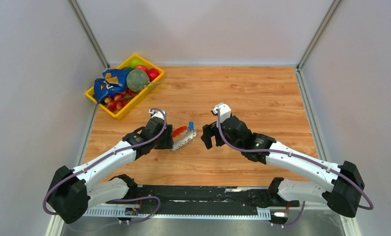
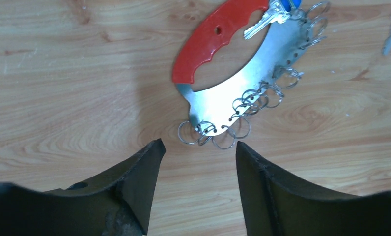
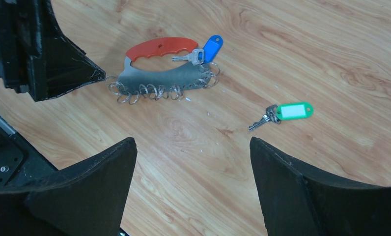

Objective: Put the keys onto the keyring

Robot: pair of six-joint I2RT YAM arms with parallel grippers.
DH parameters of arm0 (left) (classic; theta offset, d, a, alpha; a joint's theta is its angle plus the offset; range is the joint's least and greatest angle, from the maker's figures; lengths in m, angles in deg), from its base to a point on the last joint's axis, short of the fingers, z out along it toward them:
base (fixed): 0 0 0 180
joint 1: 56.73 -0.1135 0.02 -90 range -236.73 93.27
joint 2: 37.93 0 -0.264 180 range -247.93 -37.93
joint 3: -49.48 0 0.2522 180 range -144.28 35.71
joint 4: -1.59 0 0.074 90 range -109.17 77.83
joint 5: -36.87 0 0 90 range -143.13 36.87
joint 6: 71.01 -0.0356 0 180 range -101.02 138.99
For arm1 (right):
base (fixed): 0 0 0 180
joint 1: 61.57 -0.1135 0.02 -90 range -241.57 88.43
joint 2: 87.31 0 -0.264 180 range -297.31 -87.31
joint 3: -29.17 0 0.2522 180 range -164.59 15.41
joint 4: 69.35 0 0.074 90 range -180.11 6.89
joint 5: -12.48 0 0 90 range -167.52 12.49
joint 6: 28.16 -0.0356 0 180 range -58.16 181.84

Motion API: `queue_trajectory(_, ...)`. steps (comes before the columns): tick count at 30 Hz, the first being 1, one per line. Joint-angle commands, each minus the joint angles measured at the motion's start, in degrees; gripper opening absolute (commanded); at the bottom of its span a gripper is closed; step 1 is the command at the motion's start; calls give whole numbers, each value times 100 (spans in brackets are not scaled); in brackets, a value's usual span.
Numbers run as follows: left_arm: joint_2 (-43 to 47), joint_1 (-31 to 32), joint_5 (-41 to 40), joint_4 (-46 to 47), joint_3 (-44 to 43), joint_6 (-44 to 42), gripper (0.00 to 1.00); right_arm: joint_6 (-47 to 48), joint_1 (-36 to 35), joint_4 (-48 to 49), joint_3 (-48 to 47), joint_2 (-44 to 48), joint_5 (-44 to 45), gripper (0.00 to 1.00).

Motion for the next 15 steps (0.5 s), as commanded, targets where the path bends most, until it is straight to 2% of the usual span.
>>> queue_trajectory(1, -115, 25, -101, 382, 198, -43, 53, -195, -144, 110, 20, -16, 23, 88)
queue_trajectory(3, -185, 27, -145, 416, 276, -18, 44, -207, -184, 110, 53, -21, 37, 88)
queue_trajectory(5, -252, 25, -234, 422, 339, 44, 42, -229, -202, 105, 68, -49, 39, 88)
queue_trajectory(9, -376, 17, -297, 382, 407, 185, 42, -267, -247, 112, 91, -142, 19, 89)
queue_trajectory(15, -347, 12, -548, 259, 529, 501, 47, -297, -334, 127, 88, -286, 14, 89)
